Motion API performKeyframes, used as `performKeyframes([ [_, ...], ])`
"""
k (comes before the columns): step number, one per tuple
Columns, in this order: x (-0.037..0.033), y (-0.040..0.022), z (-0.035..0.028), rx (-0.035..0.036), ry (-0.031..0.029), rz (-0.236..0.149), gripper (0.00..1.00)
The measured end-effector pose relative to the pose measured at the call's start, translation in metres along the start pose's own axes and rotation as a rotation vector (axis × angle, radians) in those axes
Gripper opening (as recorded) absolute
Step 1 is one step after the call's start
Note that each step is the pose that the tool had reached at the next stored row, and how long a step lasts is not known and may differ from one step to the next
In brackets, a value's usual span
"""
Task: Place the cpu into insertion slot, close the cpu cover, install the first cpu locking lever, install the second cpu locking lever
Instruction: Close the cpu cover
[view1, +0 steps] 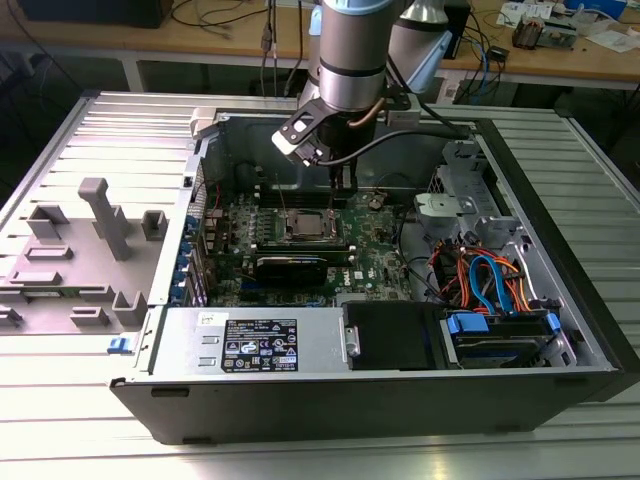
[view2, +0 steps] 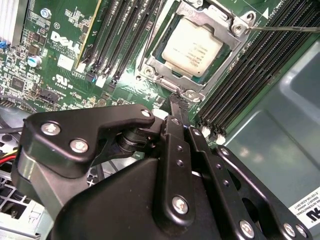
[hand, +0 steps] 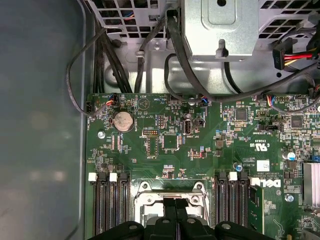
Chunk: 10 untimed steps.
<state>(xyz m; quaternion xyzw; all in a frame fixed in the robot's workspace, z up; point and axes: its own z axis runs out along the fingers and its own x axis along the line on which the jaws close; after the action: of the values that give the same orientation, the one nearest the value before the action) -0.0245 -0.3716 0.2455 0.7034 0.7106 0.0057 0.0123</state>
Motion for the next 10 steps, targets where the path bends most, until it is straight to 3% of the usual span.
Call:
performKeyframes([
  [10,0.0,-0.0017,0.0,-0.0007,0.0,0.0,0.11],
])
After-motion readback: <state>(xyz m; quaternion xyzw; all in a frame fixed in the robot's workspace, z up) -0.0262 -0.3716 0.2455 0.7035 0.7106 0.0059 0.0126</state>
